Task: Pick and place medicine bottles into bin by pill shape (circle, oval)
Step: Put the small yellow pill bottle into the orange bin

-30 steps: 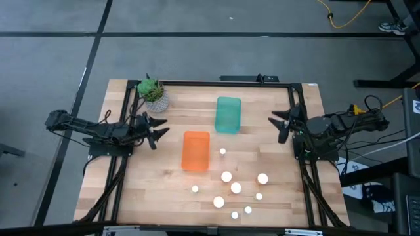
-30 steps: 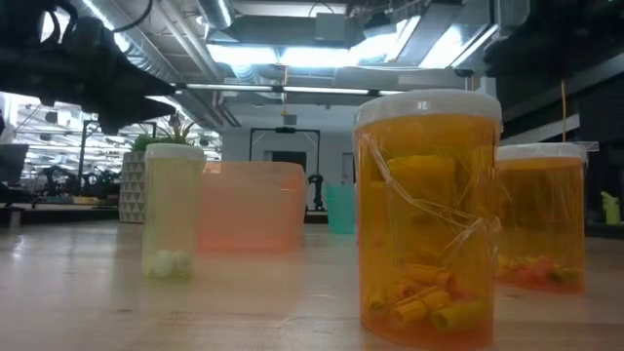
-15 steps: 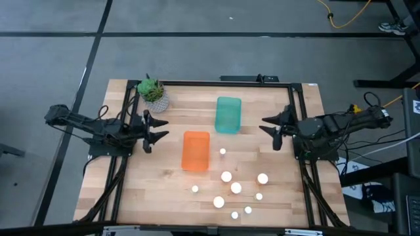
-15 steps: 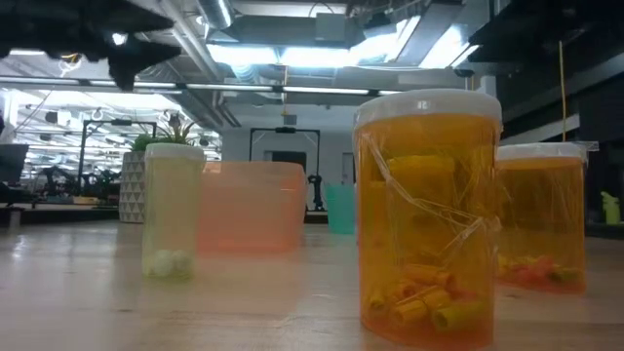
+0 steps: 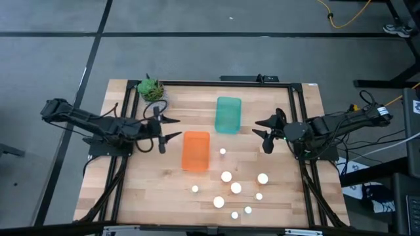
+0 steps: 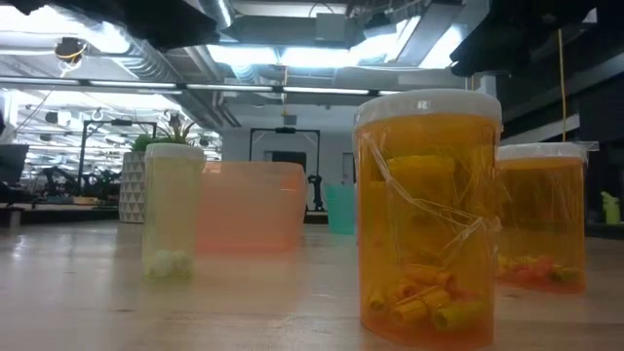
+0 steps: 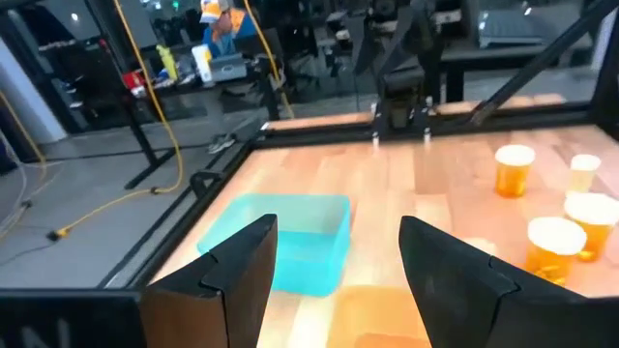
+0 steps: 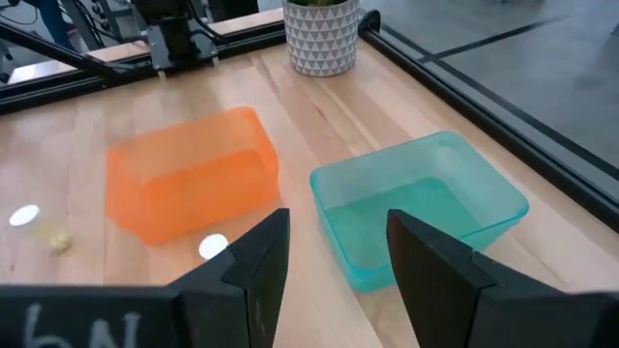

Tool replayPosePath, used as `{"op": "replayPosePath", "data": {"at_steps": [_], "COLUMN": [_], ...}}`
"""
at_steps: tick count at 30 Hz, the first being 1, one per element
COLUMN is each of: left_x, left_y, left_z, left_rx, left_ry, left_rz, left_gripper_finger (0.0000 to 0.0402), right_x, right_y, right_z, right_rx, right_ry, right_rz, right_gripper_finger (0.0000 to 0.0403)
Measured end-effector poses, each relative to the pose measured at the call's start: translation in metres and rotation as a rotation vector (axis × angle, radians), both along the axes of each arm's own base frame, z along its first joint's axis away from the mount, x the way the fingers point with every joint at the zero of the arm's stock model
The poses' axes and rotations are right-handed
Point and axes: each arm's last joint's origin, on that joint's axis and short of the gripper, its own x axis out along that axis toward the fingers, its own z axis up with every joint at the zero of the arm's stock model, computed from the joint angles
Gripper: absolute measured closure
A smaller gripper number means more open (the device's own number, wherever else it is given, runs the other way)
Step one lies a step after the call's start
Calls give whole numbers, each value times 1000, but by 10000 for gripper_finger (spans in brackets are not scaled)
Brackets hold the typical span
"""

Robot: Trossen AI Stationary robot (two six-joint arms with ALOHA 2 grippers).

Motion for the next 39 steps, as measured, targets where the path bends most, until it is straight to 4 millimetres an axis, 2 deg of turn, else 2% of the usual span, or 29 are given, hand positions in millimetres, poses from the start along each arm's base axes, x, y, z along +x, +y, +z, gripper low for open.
{"op": "replayPosePath", "data": {"at_steps": [7,12,17,21,26,31,39], "left_x": [8,11,22,37,55,69,69], "left_y": [5,13,18,17,8,-10,-36], "left_z": [-1,-3,-6,-1,0,3,6], "left_rx": [32,-44,-65,-92,-83,-66,-39], "left_ry": [32,20,80,173,308,360,361], "left_rz": [33,72,17,-10,-40,-105,-183], "left_gripper_finger": [190,190,193,200,208,209,209], "right_x": [-1,-1,-4,-7,-5,-1,0], "right_y": [0,0,2,2,3,9,26], "right_z": [1,1,-8,-18,-28,-34,-41], "right_rx": [-53,-73,90,231,301,399,445], "right_ry": [18,27,83,158,224,273,371], "right_rz": [27,38,72,6,-63,-34,100], "right_gripper_finger": [226,226,226,226,226,226,226]}}
